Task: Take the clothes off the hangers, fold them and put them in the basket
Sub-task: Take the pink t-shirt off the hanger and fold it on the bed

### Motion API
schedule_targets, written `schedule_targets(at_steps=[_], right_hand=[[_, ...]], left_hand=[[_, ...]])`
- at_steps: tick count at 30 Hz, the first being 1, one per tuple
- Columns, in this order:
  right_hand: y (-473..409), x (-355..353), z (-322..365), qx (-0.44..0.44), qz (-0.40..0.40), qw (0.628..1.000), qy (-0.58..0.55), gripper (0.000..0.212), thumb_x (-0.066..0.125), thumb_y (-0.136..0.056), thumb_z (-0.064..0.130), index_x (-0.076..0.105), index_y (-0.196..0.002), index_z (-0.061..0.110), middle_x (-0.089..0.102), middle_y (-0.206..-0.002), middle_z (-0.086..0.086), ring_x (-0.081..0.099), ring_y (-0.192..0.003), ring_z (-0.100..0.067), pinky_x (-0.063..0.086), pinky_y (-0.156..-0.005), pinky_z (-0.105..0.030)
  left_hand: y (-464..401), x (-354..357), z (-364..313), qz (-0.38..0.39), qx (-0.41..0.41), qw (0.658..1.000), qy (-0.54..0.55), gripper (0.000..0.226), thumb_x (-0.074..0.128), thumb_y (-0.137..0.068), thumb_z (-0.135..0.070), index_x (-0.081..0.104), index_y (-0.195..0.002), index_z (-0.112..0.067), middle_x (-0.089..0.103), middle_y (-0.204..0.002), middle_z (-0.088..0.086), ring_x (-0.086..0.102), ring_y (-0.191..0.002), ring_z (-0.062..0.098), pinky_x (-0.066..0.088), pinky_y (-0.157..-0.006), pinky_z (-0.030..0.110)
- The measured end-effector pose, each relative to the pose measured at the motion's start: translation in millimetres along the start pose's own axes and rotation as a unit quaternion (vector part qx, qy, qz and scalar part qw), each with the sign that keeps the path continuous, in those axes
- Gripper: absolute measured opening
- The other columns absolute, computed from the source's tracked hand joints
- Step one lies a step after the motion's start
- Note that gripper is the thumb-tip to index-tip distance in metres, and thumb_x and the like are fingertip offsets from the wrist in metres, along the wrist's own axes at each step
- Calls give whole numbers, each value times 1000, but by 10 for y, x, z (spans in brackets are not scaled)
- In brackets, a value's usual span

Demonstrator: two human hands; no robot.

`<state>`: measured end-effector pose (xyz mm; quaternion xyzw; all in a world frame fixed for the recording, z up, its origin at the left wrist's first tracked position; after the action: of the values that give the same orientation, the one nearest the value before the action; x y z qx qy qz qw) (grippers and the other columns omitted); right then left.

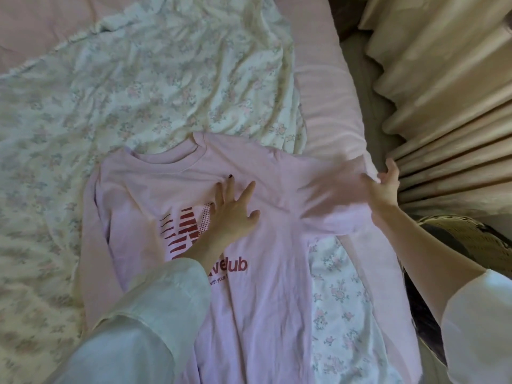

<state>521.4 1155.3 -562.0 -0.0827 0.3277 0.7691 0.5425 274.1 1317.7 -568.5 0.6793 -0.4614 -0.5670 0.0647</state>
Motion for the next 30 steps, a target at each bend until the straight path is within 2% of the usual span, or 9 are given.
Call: schedule_targets(at_steps=[3,7,10,13,18,20,23,27,30], right_hand=[[138,21,-328,91,54,992,65,66,51,-92,25,17,-149,25,28,-149,-12,36,-132,-30,34,-101,-36],[414,250,-603,52,209,935,281,60,44,-91,22,19,-146,21,28,-150,-13,34,-131,-35,30,-107,-47],[571,285,-658,61,166,908,380,66,39,-89,23,7,-147,26,4,-157,-7,8,-142,-31,15,-113,-52],[724,321,-502,-25,105,892,440,65,36,-92,25,4,-149,22,-3,-158,-12,0,-145,-30,4,-114,-54],[1175,775,-218,-166,162,858,458,62,37,-93,20,12,-150,21,-2,-158,-11,0,-145,-29,5,-117,-49],[1466,1003,-151,-207,188,847,453,62,37,-93,19,13,-149,20,0,-158,-11,3,-145,-27,5,-118,-47],[1925,1324,-101,-252,260,832,421,59,35,-93,15,16,-149,20,3,-158,-7,2,-146,-23,0,-119,-41],[2540,1722,-79,-336,338,800,365,54,37,-92,11,31,-145,19,23,-155,-5,13,-145,-21,3,-120,-39],[2884,1978,-145,-359,379,771,364,51,40,-90,11,40,-141,15,29,-152,-8,20,-143,-24,14,-118,-43]], left_hand=[[-10,136,-57,23,5,999,-40,67,44,-93,-42,6,-148,-40,-23,-156,-1,-21,-142,33,5,-114,60],[3,249,-52,40,5,996,-75,68,44,-92,-40,5,-148,-39,-20,-157,0,-20,-143,33,5,-112,61],[22,214,12,31,11,997,-67,68,45,-93,-36,7,-149,-35,-15,-158,0,-15,-144,30,8,-114,57],[82,134,131,12,9,999,-31,64,42,-96,-32,9,-150,-30,-8,-159,-2,-8,-146,24,10,-116,54],[430,106,590,-46,-46,998,4,55,41,-95,-25,24,-147,-28,11,-158,-5,4,-146,16,6,-116,54],[628,150,917,-65,-75,995,-30,54,41,-94,-27,26,-145,-30,10,-158,-3,2,-146,18,4,-117,50],[926,183,1431,-106,-128,983,-74,54,41,-94,-32,25,-146,-30,6,-158,2,-2,-146,24,3,-114,58],[1358,59,2069,-181,-265,947,-1,65,50,-90,-27,19,-147,-22,9,-157,7,0,-146,25,6,-110,63],[1573,17,2448,-180,-351,910,124,83,61,-83,-29,11,-148,-16,14,-155,12,16,-142,34,27,-106,56]])
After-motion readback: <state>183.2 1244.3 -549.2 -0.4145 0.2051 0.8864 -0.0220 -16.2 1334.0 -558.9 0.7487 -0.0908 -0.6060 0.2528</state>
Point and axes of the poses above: each hand's wrist, its own y-axis away from the middle knuckle, its own x-axis out of the palm, z = x × y, the point moved 3 cm from there along -y, towards the middle knuckle
